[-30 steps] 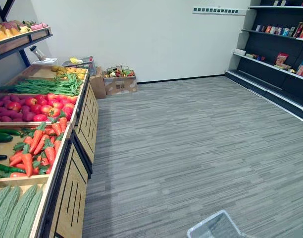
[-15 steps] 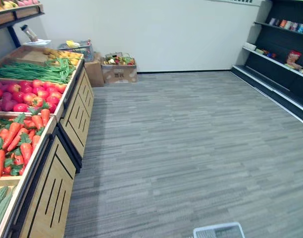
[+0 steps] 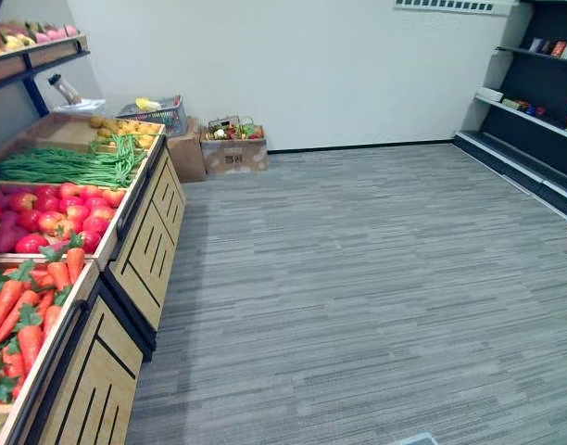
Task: Pick vegetable in the basket
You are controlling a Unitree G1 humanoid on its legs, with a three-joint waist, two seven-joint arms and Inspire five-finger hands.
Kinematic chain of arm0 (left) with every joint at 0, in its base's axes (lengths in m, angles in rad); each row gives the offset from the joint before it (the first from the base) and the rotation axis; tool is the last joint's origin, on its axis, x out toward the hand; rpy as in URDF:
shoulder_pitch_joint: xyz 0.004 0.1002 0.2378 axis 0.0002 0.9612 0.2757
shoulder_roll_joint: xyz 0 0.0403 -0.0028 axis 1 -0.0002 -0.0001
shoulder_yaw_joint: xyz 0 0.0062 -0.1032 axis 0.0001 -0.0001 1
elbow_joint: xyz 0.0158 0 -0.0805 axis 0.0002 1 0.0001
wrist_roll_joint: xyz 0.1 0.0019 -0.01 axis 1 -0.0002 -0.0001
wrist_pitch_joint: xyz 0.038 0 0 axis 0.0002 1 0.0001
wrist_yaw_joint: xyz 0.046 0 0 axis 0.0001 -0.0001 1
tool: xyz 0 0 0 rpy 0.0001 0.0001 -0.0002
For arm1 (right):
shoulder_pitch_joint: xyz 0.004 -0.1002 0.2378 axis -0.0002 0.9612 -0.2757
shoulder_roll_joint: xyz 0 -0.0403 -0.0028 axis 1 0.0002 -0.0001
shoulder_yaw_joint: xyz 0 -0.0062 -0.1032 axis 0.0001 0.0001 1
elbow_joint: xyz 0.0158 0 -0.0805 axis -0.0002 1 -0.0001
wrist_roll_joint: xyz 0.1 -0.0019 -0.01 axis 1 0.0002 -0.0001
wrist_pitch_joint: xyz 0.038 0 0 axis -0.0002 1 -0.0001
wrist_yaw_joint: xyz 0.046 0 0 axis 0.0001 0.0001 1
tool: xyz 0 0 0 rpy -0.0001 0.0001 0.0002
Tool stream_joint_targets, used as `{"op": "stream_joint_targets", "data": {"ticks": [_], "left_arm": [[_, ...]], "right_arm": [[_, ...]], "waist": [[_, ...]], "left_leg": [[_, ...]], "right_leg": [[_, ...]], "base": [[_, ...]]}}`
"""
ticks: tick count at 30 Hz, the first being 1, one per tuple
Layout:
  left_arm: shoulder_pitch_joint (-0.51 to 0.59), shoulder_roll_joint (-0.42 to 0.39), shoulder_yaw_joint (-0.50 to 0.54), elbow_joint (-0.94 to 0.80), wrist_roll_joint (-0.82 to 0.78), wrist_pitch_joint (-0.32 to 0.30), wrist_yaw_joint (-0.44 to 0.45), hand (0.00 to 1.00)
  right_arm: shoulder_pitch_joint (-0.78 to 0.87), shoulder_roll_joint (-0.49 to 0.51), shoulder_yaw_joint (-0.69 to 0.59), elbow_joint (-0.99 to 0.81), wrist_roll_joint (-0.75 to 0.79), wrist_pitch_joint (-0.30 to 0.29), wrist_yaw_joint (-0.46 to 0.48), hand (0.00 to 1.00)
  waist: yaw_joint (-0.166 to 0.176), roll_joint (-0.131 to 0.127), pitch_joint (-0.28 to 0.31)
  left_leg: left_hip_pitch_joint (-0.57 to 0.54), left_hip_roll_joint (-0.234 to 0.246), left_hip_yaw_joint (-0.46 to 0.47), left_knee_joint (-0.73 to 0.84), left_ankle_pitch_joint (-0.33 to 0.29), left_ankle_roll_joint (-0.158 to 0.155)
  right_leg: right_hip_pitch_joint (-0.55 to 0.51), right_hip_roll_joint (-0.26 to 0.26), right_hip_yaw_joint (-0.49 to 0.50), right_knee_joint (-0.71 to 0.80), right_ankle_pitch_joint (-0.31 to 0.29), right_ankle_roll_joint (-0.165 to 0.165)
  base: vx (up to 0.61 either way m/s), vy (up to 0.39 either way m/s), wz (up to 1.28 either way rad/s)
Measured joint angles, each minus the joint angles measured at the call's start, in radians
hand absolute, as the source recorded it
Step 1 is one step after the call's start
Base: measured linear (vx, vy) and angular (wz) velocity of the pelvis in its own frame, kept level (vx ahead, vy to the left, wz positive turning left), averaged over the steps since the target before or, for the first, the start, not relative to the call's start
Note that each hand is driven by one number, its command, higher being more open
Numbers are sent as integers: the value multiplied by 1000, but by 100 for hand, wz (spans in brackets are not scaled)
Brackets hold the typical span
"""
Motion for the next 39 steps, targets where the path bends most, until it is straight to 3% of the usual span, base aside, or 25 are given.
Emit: {"op": "stream_joint_targets", "data": {"ticks": [1, 2, 3, 4, 5, 6, 8, 9, 10, 11, 13, 14, 16, 19, 21, 23, 24, 25, 26, 27, 29, 30, 32, 35, 39], "left_arm": [[-4, 1, 0, -1, 0, -2, 4, 100], [-4, 1, 15, 1, -1, -9, 11, 100], [6, 3, 45, 8, -5, -6, 14, 100], [17, -5, 47, 8, -1, 0, 16, 100], [37, -15, 36, 12, 5, 7, 18, 100], [44, 0, 37, 25, 9, 14, 15, 100], [44, 4, 28, 29, 19, 14, 20, 100], [47, 4, 11, 31, 20, 15, 21, 100], [47, 8, -16, 37, 28, 21, 19, 100], [46, 17, -38, 40, 40, 24, 18, 100], [42, 27, -67, 40, 56, 23, 19, 100], [44, 29, -77, 40, 57, 23, 19, 100], [45, 31, -98, 39, 55, 23, 21, 100], [40, 41, -124, 38, 50, 22, 23, 100], [28, 45, -142, 38, 50, 21, 25, 100], [6, 51, -158, 38, 52, 19, 25, 100], [-8, 54, -159, 38, 54, 14, 24, 100], [-16, 58, -159, 38, 55, 11, 22, 100], [-33, 66, -158, 38, 56, 10, 17, 100], [-39, 65, -155, 38, 56, 9, 17, 100], [-42, 47, -153, 37, 63, 10, 8, 100], [-50, 32, -152, 33, 78, 11, 1, 100], [-58, 19, -152, 26, 94, 13, -4, 100], [-66, 10, -153, 17, 95, 27, -12, 100], [-73, 19, -154, 14, 95, 30, -5, 100]], "right_arm": [[-2, 3, 1, 0, 0, -1, 0, 0], [-4, 14, 6, -7, 0, -3, 0, 0], [2, 25, 12, -21, 0, -1, 4, 0], [13, 18, 13, -23, 0, 0, 12, 0], [23, 10, 21, -21, -1, -2, 10, 0], [15, 21, 29, -17, 0, -3, 4, 0], [-14, 16, 27, -17, -1, -1, 13, 0], [-16, 16, 26, -18, -2, -2, 13, 0], [-16, 10, 14, -22, -3, -8, 12, 0], [-16, 4, -2, -27, -3, -8, 13, 0], [-12, -5, -12, -33, 4, -15, 11, 0], [-10, -8, -12, -41, 6, -17, 11, 0], [-11, -31, -10, -47, -2, -21, 15, 0], [-15, -29, -9, -45, -2, -26, 36, 0], [-22, -18, -9, -40, -1, -26, 41, 0], [-25, 2, -9, -35, 1, -24, 43, 0], [-19, 5, 0, -25, 0, -16, 45, 0], [-14, 7, 6, -17, -1, -12, 46, 0], [1, 14, 9, -16, 0, -11, 46, 0], [23, 26, 8, -15, 0, -12, 45, 0], [16, 10, 7, -16, -1, -10, 44, 0], [3, 7, 7, -17, 0, -6, 42, 0], [-7, 8, 10, -18, 0, 1, 35, 0], [-28, 0, 52, -20, -1, 1, 33, 0], [-41, -5, 123, -19, -23, 2, 32, 0]], "waist": [[0, -1, 8], [7, -2, 29], [14, -11, 40], [14, -4, 20], [13, 25, 0], [18, 1, -16], [23, -4, -25], [23, 5, -33], [22, 3, -52], [21, 4, -55], [17, -1, -58], [15, 2, -54], [9, 10, -51], [-1, 8, -50], [-20, 15, -50], [-37, 20, -50], [-49, 16, -47], [-52, 10, -45], [-53, -5, -38], [-55, -20, -42], [-56, 19, -31], [-57, 38, -22], [-56, 49, -25], [-55, 40, -29], [-48, 16, -31]], "left_leg": [[-14, 5, 0, 28, -6, 9], [-54, 30, 18, 155, -28, 20], [-81, 30, 50, 186, -64, 1], [-65, 32, 56, 113, -19, 12], [-47, 45, 58, 59, -13, 49], [-16, 11, 76, 21, -13, 48], [28, -18, 103, -6, -49, 44], [44, -36, 110, -8, -69, 46], [72, -69, 113, -24, -86, 66], [95, -96, 118, -43, -92, 75], [155, -139, 122, -76, -106, 95], [185, -148, 122, -90, -115, 91], [256, -146, 117, -126, -125, 81], [320, -117, 94, -173, -131, 66], [332, -80, 59, -184, -137, 58], [331, -40, 15, -194, -145, 46], [335, -23, -26, -205, -151, 36], [337, -19, -46, -208, -156, 28], [344, -19, -82, -206, -169, 8], [361, -13, -117, -206, -185, -17], [388, 30, -140, -208, -186, -46], [415, 55, -147, -210, -184, -61], [445, 82, -149, -212, -180, -84], [448, 97, -147, -168, -172, -97], [330, 110, -133, 108, -182, -113]], "right_leg": [[3, 4, 17, -7, 21, 9], [34, 13, 67, -26, 71, 25], [63, 5, 109, -16, 87, 48], [66, 14, 110, -4, 89, 50], [73, 31, 111, 25, 77, 58], [62, -5, 121, 64, 67, 69], [26, -45, 132, 183, 48, 87], [-7, -67, 136, 271, 36, 92], [-60, -101, 150, 420, 35, 93], [-103, -125, 160, 529, 51, 105], [-189, -185, 153, 748, 158, 98], [-215, -207, 137, 816, 164, 92], [-251, -242, 51, 876, 98, 83], [-303, -218, -46, 743, -36, 95], [-334, -154, -59, 557, -61, 96], [-370, -67, 6, 323, -32, 113], [-378, -21, 72, 143, 47, 119], [-379, -12, 100, 59, 92, 127], [-386, -11, 139, -29, 203, 150], [-360, -3, 146, -36, 303, 114], [-340, 30, 101, 6, 276, 48], [-328, 44, 71, 55, 233, 18], [-301, 58, 42, 92, 181, -1], [-269, 66, 24, 105, 146, -13], [-186, 61, 10, 24, 130, -28]], "base": [[324, 148, 37], [271, 204, 20], [224, 192, 15], [109, 173, 4], [124, 158, 1], [108, 140, -11], [169, 158, -26], [209, 206, -18], [189, 182, -3], [225, 193, 6], [199, 125, 4], [218, 82, -5], [240, 73, -8], [213, -18, 10], [221, -127, 43], [225, -183, 67], [206, -184, 67], [377, -313, 89], [476, -369, 89], [510, -385, 82], [448, -336, 54], [406, -316, 46], [314, -232, 47], [255, -175, 27], [153, -128, 21]]}}
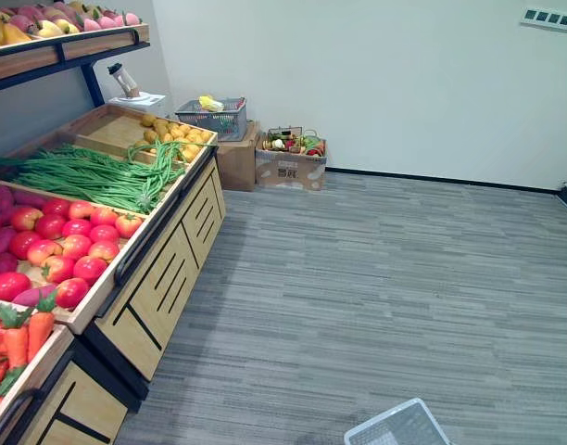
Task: Pick vegetable in the basket
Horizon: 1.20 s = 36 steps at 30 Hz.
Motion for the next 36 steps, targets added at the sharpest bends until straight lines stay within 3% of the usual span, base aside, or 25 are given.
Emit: {"op": "stream_joint_targets", "data": {"ticks": [2, 4, 6, 7, 9, 10, 11, 14, 22, 26, 28, 30, 31, 32, 35, 36], "left_arm": [[0, 3, 0, -6, 0, -4, 1, 100], [0, 6, -2, -7, 12, -10, 2, 100], [1, 7, -3, -7, 29, -20, 2, 100], [3, 9, -11, -6, 40, -19, 2, 100], [7, 13, -14, -8, 40, -19, -2, 100], [6, 13, -13, -8, 40, -18, -4, 100], [4, 25, -13, -8, 41, -17, -8, 100], [11, 40, -39, -7, 42, 2, -9, 100], [10, 46, -74, -2, 33, 1, -8, 100], [10, 45, -74, 0, 12, 1, -7, 100], [11, 30, -75, 0, -11, 0, -2, 100], [11, 29, -86, -2, -10, 0, -4, 100], [12, 35, -100, -4, -7, 1, -6, 100], [13, 51, -115, -6, -1, 5, -6, 100], [1, 61, -105, -8, 1, 25, -10, 100], [0, 66, -102, -11, 4, 26, -12, 100]], "right_arm": [[6, -6, 26, 2, -16, 6, 0, 0], [18, -24, 27, 1, -16, 16, -1, 0], [16, -32, 28, 0, -16, 19, -1, 0], [19, -41, 29, 0, -15, 19, -2, 0], [23, -43, 29, -1, -6, 18, -5, 0], [22, -42, 30, -4, -2, 18, -6, 0], [22, -34, 35, -11, 11, 18, -8, 0], [21, -27, 36, -28, -2, 14, -8, 0], [13, -28, 39, -27, -58, 16, -7, 0], [0, -42, 63, -23, -58, 19, -7, 0], [-7, -59, 64, -24, -56, 19, -10, 0], [-6, -63, 55, -35, -54, 19, -15, 0], [3, -61, 54, -44, -53, 19, -18, 0], [5, -53, 60, -54, -52, 22, -21, 0], [2, -24, 72, -55, -41, 23, -22, 0], [0, -14, 73, -57, -32, 23, -21, 0]], "waist": [[1, 1, 3], [-4, 17, 3], [-4, 14, 5], [-8, 18, 6], [-9, 24, 2], [-8, 22, 2], [-3, -2, 1], [-4, -12, -8], [-7, -1, -3], [-7, 4, -2], [-9, 12, 7], [-12, 10, 7], [-28, 10, 11], [-41, 8, 9], [-32, -9, 15], [-33, -21, 14]], "left_leg": [[-50, 30, 52, 125, -8, -17], [-88, 89, 218, 171, -50, -11], [-105, 95, 334, 100, -54, -14], [-119, 97, 453, -3, 24, 18], [-111, 71, 488, -79, 26, 27], [-98, 54, 482, -123, 30, 29], [-73, 7, 454, -212, 81, 38], [5, -74, 424, -452, 204, 48], [-7, -98, 398, -464, 213, 57], [-15, -111, 361, -465, 212, 63], [-17, -118, 274, -466, 196, 76], [-15, -129, 196, -465, 186, 90], [-14, -130, 127, -465, 189, 102], [-21, -116, 67, -464, 196, 113], [-65, -101, -24, -464, 200, 119], [-74, -111, -32, -464, 201, 119]], "right_leg": [[41, 2, -31, -37, -4, -6], [79, -4, -106, -67, -6, -9], [84, -27, -158, -74, -8, -5], [94, -42, -216, -67, -19, 12], [94, -54, -245, -46, -29, 29], [93, -58, -241, -42, -32, 34], [91, -81, -238, -38, -37, 41], [88, -101, -234, -33, -47, 58], [76, -120, -235, -9, -53, 68], [75, -142, -269, 23, -67, 90], [36, -180, -263, 177, -79, 116], [-23, -204, -191, 354, -69, 128], [-85, -198, -96, 489, -57, 107], [-102, -156, -9, 462, -117, 101], [-126, -69, 164, 208, -130, 97], [-117, -66, 212, 134, -132, 98]], "base": [[92, -53, 48], [47, 1, 87], [16, 46, 99], [39, 104, 113], [71, 166, 124], [62, 153, 109], [52, 156, 76], [30, 132, 46], [-16, 39, 8], [-30, 25, 28], [-30, 69, 73], [-5, 77, 102], [-12, 38, 163], [-18, 6, 168], [-53, -110, 140], [16, -146, 133]]}}
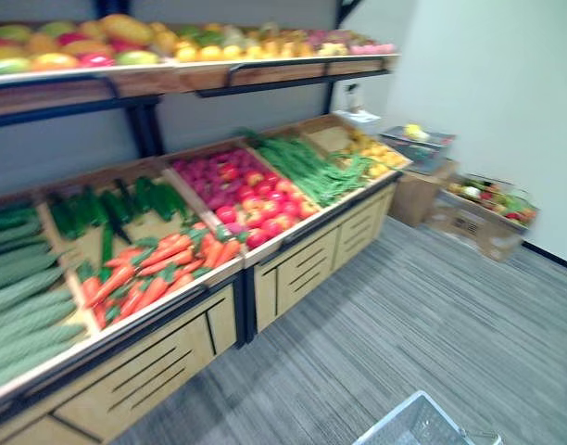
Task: Pick vegetable in the basket
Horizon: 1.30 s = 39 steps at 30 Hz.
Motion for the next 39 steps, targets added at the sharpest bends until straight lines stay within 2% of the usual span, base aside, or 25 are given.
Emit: {"op": "stream_joint_targets", "data": {"ticks": [1, 2, 4, 6, 8, 10, 12, 13, 20, 23, 25, 28, 31, 33, 35, 36, 37, 38, 39], "left_arm": [[-3, 11, 11, -3, 13, 2, -4, 100], [-6, 2, 22, -4, 21, 10, -2, 100], [-8, -18, 35, -6, 13, 14, 9, 100], [-3, -25, 31, -6, 14, 11, 11, 100], [-4, -24, 20, 0, 15, 13, 8, 100], [-5, -9, 11, 0, 17, 14, 1, 100], [-5, 6, -16, 2, 18, 21, 2, 100], [-25, 10, -95, 14, 36, 41, -15, 100], [-19, 11, -92, 14, 29, 35, -15, 100], [-8, 7, -55, 14, -20, 17, -15, 100], [5, 0, -16, 15, -61, 0, -15, 100], [34, -11, 58, 21, -116, -26, -14, 100], [55, -23, 112, 25, -166, -46, -13, 100], [61, -26, 112, 27, -168, -45, -13, 100], [68, -44, 111, 27, -168, -34, -14, 100], [68, -47, 111, 25, -167, -26, -14, 100], [70, -48, 112, 25, -167, -19, -16, 100], [69, -36, 118, 23, -167, -11, -17, 100], [71, -23, 113, 24, -160, -8, -14, 100]], "right_arm": [[-5, 30, 2, 1, 18, -1, -1, 0], [-2, 32, -2, 2, 26, -1, -4, 0], [-23, 24, -4, 23, 37, 1, -18, 0], [-34, 4, 5, 30, 17, 1, -20, 0], [-41, 4, 41, 36, 17, -2, -21, 0], [-67, 11, 51, 53, 24, 5, -21, 0], [-81, 20, 55, 61, 39, 3, -21, 0], [-159, 26, 187, 55, 55, 5, -23, 0], [-115, 13, 163, 36, 56, 0, -24, 0], [-90, 16, 103, 38, 65, -9, -33, 0], [-75, 21, 60, 40, 66, -9, -46, 0], [-54, 31, -20, 65, 64, -15, -58, 0], [-50, 35, -51, 77, 64, -36, -71, 0], [-54, 30, -54, 76, 64, -48, -75, 0], [-60, 18, -54, 64, 64, -64, -81, 0], [-59, 14, -54, 56, 64, -68, -84, 0], [-60, 13, -76, 30, 66, -84, -86, 0], [-63, 20, -91, 25, 68, -88, -89, 0], [-60, 32, -91, 21, 87, -96, -93, 0]], "waist": [[-3, -40, -7], [-9, -37, -5], [4, -19, 1], [11, -6, -8], [11, -10, -23], [14, -35, -36], [14, -48, -44], [2, -14, -67], [3, -14, -71], [5, -15, -77], [6, -23, -80], [11, -24, -80], [30, -22, -77], [30, -6, -57], [32, 27, -34], [32, 35, -31], [32, 36, -24], [33, 18, -16], [32, 3, -1]], "left_leg": [[-13, -30, 9, 6, 14, -13], [-12, -22, 11, 10, 29, -35], [6, -17, 6, 3, 57, -60], [15, -10, -1, 3, 43, -72], [10, -10, -9, 3, 37, -74], [4, -11, -7, 3, 36, -75], [6, -7, -4, 8, 37, -75], [-12, -12, 71, -2, 52, -60], [-28, -9, 73, -1, 55, -58], [-47, -11, 76, -1, 55, -57], [-47, -21, 76, -1, 51, -53], [-20, -33, 83, 0, 32, -51], [10, -33, 134, 1, 20, -57], [43, -26, 165, 5, 20, -58], [81, -1, 199, 6, 16, -56], [89, 3, 201, 6, 10, -49], [111, 7, 210, 8, -41, -25], [132, -6, 208, 9, -43, -22], [148, -10, 195, 20, -60, -9]], "right_leg": [[12, -9, 64, -57, 25, 40], [16, -4, 57, -41, 36, 24], [52, -7, 30, -46, 57, 12], [93, -6, 9, -95, 67, 7], [130, -2, -16, -147, 77, 4], [136, -1, -20, -158, 78, 5], [140, 4, -18, -153, 81, 10], [128, 1, 43, -173, 131, 14], [123, 0, 26, -196, 115, 9], [127, -14, -15, -232, 115, 18], [137, -30, -45, -249, 131, 35], [183, -49, -74, -284, 141, 32], [206, -57, -103, -291, 146, 42], [208, -54, -119, -240, 144, 50], [130, -47, -157, -11, 126, 77], [95, -49, -165, 72, 125, 79], [-18, -71, -168, 328, 126, 78], [-57, -97, -162, 441, 138, 71], [-100, -120, -162, 530, 120, 58]], "base": [[120, -158, 135], [136, -149, 126], [112, -84, 68], [179, -40, 29], [206, -30, 30], [165, -19, 17], [126, -5, 13], [6, -14, 6], [-69, -4, 6], [48, 18, 15], [134, 44, 11], [168, 33, 0], [122, 16, -25], [62, 13, -27], [16, 21, -18], [-25, 63, -1], [-44, 69, 1], [-54, 55, 13], [-49, -13, 30]]}}
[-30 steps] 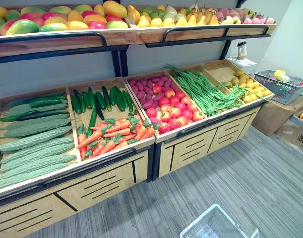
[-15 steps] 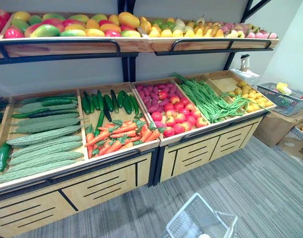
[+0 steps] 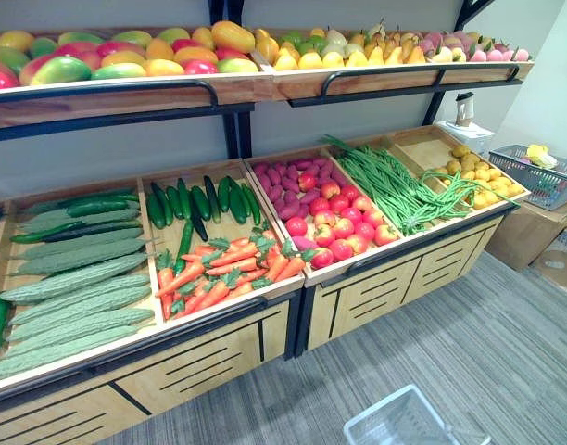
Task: Pick vegetable in the basket
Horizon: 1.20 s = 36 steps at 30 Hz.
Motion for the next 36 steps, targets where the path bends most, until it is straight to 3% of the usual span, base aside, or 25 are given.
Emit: {"op": "stream_joint_targets", "data": {"ticks": [1, 2, 3, 4, 5, 7, 8, 9, 11, 12, 14, 15, 17, 18, 19, 23, 30, 32, 36], "left_arm": [[1, 10, -1, 1, 0, 4, 11, 100], [11, 15, 5, 0, -3, 0, 19, 100], [14, 14, 13, 0, -7, 0, 19, 100], [17, 16, 31, 0, -11, 0, 18, 100], [16, 17, 33, -2, -11, -2, 18, 100], [16, 13, 36, -2, -11, -4, 17, 100], [18, 17, 36, -3, -10, -8, 15, 100], [18, 11, 39, -3, -10, -18, 16, 100], [19, -14, 38, -28, -11, -30, -9, 100], [4, -19, 38, -40, -10, -34, -25, 100], [-2, -27, 37, -45, -6, -39, -29, 100], [-3, -34, 35, -48, -7, -46, -34, 100], [-2, -39, 25, -53, -7, -46, -48, 100], [-3, -39, 19, -54, -6, -46, -49, 100], [-10, -41, 5, -50, 2, -45, -48, 100], [-18, -36, -11, -47, 5, -34, -21, 100], [-12, -34, 61, -27, -1, -42, 22, 100], [-8, -33, 108, -27, -24, -62, 41, 100], [0, -33, 237, -32, -180, -158, 74, 100]], "right_arm": [[8, 7, -1, -1, 11, 0, -4, 0], [21, 7, -7, 1, 10, 0, -9, 0], [27, 4, -7, 4, 9, 0, -10, 0], [39, 2, -6, 9, 8, -1, -9, 0], [51, 3, -5, 14, 8, -1, -5, 0], [68, 3, -12, 20, 8, 4, -1, 0], [91, 18, -37, 30, 7, 19, 0, 0], [98, 20, -51, 41, 8, 21, -4, 0], [91, 5, -73, 38, 8, 35, -7, 0], [76, -13, -38, 35, 6, 43, -5, 0], [65, -36, 4, 32, 5, 48, 5, 0], [58, -52, 40, 28, -1, 48, 11, 0], [39, -68, 52, 10, -1, 31, 16, 0], [31, -69, 53, 9, 4, 21, 21, 0], [24, -78, 53, -1, 9, 11, 32, 0], [22, -60, 86, -9, 8, -7, 36, 0], [21, -35, 77, 17, 7, 9, 36, 0], [21, -31, 78, 19, 3, 12, 35, 0], [19, -27, 74, 17, -33, 14, 41, 0]], "waist": [[-6, -11, 0], [-2, -7, 1], [-2, -3, -1], [0, -3, -3], [-1, -12, -1], [-4, -20, 2], [-4, -32, 1], [-7, -17, 2], [-9, 28, -1], [-4, 27, 9], [8, 27, 21], [22, 31, 26], [23, 39, 24], [21, 43, 22], [27, 57, 23], [22, 56, 6], [22, 50, -10], [22, 43, -15], [24, 37, -36]], "left_leg": [[4, 10, -16, 21, -17, -1], [-3, 41, -29, 60, -47, -12], [-7, 56, -34, 69, -57, -19], [-16, 73, -46, 77, -70, -36], [-27, 78, -65, 88, -82, -51], [-22, 78, -98, 108, -106, -72], [-1, 75, -121, 121, -122, -95], [9, 99, -143, 140, -140, -114], [-29, 163, -133, 243, -152, -141], [-112, 189, -109, 410, -154, -139], [-161, 214, -79, 530, -156, -130], [-165, 217, -75, 539, -183, -144], [-173, 187, -35, 390, -195, -155], [-174, 176, -29, 330, -169, -145], [-188, 162, -34, 269, -72, -136], [-137, 121, -35, 124, -20, -132], [-137, 98, -43, 100, -15, -128], [-137, 99, -42, 97, -15, -127], [-133, 99, -44, 71, 2, -123]], "right_leg": [[-13, -4, -1, -6, -48, -3], [-25, 7, 3, -140, -68, 4], [-23, 21, 14, -229, -62, 13], [-10, 49, 51, -431, -23, 49], [-2, 54, 85, -565, 28, 61], [29, 45, 78, -619, 58, 41], [90, 39, 51, -651, 85, 14], [113, 52, 23, -644, 128, -23], [147, 99, -26, -652, 87, -54], [177, 114, -44, -683, 80, -72], [205, 127, -46, -696, 71, -91], [230, 136, -46, -707, 63, -106], [257, 134, -50, -735, 58, -112], [259, 135, -52, -742, 57, -111], [259, 143, -54, -744, 50, -102], [254, 120, -66, -755, 34, -82], [255, 99, -79, -755, 22, -65], [255, 99, -83, -755, 21, -64], [256, 99, -101, -756, 19, -66]], "base": [[-47, -65, 47], [-32, -77, 39], [14, -105, 30], [92, -138, 31], [137, -165, 36], [224, -211, 56], [299, -288, 80], [233, -259, 79], [325, -323, 58], [314, -277, 32], [237, -191, 4], [258, -149, -9], [165, -51, -5], [113, 0, -4], [211, 27, -6], [188, 39, 10], [101, 68, 10], [24, 28, 5], [-20, 12, 9]]}}
